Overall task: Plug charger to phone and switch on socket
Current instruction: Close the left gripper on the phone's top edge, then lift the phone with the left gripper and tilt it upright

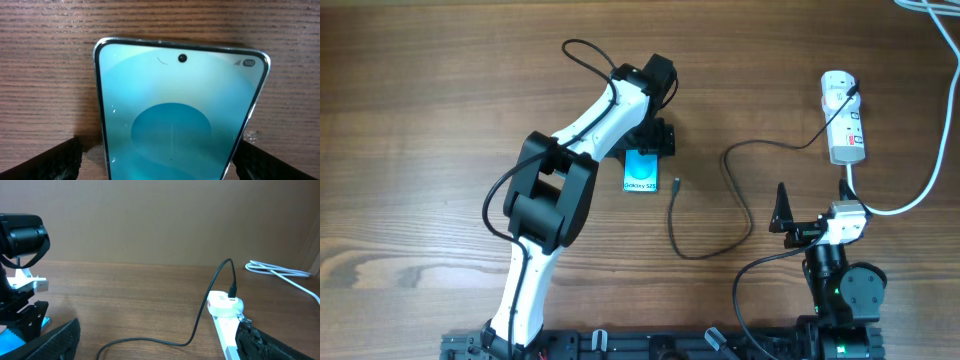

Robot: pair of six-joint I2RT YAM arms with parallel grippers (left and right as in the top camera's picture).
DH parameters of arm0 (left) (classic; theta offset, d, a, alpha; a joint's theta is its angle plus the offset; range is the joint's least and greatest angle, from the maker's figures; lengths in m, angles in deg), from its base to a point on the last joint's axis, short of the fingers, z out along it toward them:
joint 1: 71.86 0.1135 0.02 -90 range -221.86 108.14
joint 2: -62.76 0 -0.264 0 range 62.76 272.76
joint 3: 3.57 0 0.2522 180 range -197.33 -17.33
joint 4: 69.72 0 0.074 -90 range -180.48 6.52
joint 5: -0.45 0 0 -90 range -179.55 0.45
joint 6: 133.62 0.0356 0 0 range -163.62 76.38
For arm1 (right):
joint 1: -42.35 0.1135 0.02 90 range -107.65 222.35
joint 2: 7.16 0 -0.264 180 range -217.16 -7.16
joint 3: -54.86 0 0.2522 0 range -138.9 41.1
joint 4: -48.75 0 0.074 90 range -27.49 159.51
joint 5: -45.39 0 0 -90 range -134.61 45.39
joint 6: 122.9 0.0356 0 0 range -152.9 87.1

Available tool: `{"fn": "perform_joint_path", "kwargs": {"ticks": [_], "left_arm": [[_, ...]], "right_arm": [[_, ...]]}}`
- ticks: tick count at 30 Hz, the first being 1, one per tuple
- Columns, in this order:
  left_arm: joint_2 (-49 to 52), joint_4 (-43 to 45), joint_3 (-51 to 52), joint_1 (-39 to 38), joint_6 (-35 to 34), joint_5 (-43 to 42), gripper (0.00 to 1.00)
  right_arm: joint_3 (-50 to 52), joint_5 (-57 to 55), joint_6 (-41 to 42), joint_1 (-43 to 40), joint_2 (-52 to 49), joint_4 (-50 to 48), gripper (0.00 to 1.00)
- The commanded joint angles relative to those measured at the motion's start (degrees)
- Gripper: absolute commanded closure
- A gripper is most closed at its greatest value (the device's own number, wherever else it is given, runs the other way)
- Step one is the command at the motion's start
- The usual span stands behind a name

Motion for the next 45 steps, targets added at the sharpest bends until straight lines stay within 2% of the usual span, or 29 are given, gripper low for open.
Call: {"fn": "perform_joint_path", "kwargs": {"ticks": [1, 6, 10, 15, 19, 23, 33, 38, 45], "left_arm": [[1.8, 1.5, 4.5, -1.3, -0.4, -3.4, 0.00], [1.8, 1.3, 4.8, -1.6, -0.4, -2.0, 0.00], [1.8, 1.2, 4.8, -1.6, -0.4, -2.0, 0.04], [1.8, 1.2, 4.8, -1.6, -0.4, -2.0, 0.15], [1.8, 1.2, 4.8, -1.6, -0.4, -2.0, 0.17], [1.8, 0.8, 4.8, -1.6, -0.4, -2.0, 0.31], [1.7, -1.9, 3.2, -1.2, -0.4, -2.2, 0.29], [1.7, -9.7, -3.4, 0.9, -0.3, -8.5, 0.34], [0.4, -24.7, -14.7, 6.4, 0.0, -27.6, 0.34]], "right_arm": [[0.1, -0.5, -0.5, 0.2, 0.3, -0.2, 0.00], [0.1, -0.5, -0.5, 0.2, 0.3, -0.2, 0.00], [0.1, -0.5, -0.5, 0.2, 0.3, -0.2, 0.01], [0.1, -0.5, -0.5, 0.2, 0.3, -0.2, 0.00], [0.1, -0.5, -0.5, 0.2, 0.3, -0.2, 0.00], [0.1, -0.5, -0.5, 0.2, 0.3, -0.2, 0.00], [0.1, -0.5, -0.5, 0.2, 0.3, -0.2, 0.00], [0.1, -0.5, -0.5, 0.2, 0.3, -0.2, 0.00], [0.1, -0.5, -0.5, 0.2, 0.3, -0.2, 0.00]]}}
